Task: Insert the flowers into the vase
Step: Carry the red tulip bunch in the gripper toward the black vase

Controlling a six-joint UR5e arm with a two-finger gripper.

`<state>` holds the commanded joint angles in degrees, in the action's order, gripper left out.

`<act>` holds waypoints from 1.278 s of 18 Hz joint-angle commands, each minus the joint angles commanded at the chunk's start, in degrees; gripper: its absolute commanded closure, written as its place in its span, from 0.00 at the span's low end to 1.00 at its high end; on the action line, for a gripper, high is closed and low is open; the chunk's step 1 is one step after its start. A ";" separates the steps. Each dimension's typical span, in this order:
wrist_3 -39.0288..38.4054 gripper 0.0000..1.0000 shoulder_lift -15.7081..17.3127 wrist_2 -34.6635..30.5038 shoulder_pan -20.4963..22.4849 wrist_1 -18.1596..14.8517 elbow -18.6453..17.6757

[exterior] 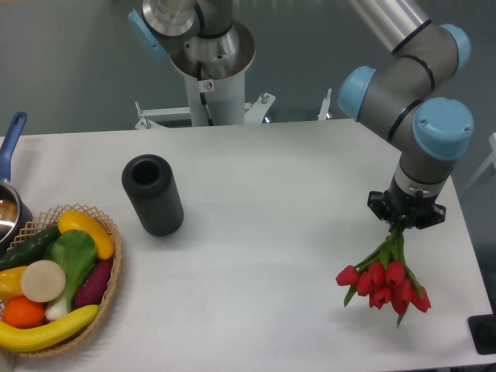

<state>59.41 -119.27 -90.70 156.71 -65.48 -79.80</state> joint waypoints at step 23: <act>-5.88 1.00 7.11 22.57 -7.11 5.45 -3.78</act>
<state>53.54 -112.16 -68.13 149.60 -60.03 -83.58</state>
